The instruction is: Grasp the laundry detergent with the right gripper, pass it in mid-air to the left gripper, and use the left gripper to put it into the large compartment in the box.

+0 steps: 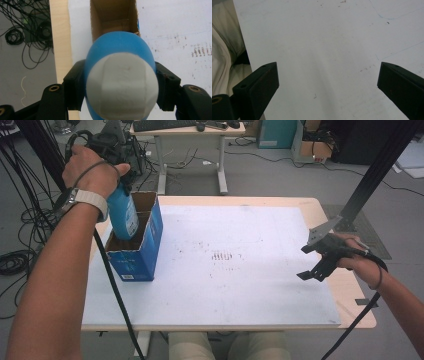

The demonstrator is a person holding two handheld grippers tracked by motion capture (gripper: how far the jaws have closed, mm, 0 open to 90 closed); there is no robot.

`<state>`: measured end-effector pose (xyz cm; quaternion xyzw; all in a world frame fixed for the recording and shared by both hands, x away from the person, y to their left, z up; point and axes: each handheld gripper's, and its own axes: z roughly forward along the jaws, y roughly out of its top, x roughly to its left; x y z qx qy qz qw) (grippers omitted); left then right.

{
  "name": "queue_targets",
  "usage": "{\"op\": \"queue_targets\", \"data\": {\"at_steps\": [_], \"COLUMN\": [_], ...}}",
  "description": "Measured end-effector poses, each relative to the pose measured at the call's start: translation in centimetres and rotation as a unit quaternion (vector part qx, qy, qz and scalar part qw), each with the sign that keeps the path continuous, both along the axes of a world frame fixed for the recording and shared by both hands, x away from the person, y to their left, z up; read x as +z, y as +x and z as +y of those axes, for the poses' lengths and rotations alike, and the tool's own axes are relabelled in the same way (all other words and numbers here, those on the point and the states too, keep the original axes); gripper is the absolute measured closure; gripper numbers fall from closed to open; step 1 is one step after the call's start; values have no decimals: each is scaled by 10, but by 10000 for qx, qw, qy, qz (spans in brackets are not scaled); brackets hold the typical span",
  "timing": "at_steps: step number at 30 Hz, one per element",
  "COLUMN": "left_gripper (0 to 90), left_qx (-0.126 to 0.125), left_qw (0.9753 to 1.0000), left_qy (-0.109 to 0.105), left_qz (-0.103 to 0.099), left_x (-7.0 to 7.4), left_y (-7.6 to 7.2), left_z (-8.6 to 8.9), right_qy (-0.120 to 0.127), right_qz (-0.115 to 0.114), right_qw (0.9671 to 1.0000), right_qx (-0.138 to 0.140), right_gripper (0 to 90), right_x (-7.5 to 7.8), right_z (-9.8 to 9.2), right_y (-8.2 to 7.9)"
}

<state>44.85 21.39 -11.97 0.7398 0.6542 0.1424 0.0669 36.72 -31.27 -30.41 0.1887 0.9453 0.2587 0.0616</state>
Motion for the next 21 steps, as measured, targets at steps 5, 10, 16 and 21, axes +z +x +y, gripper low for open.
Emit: {"op": "queue_targets", "data": {"at_steps": [5, 10, 16, 21], "left_gripper": [376, 376, 376, 376], "left_qx": [55, 103, 151, 207], "left_qw": [10000, 9999, 9997, 9996], "left_qy": [25, -60, -150, -148], "left_qz": [15, 100, 148, 155], "left_x": [-10, -23, -41, -54], "left_y": [0, 1, 4, 6], "left_z": [3, 6, 7, 7], "right_qy": [-4, -12, 28, 20], "right_qz": [21, 36, 61, 65], "right_qw": [10000, 10000, 9999, 9999], "right_qx": [0, -28, -102, -110], "right_gripper": [36, 36, 36, 36], "right_x": [-1, -3, -5, -6], "right_z": [1, 1, 0, -2], "right_y": [1, 1, 1, 1]}}
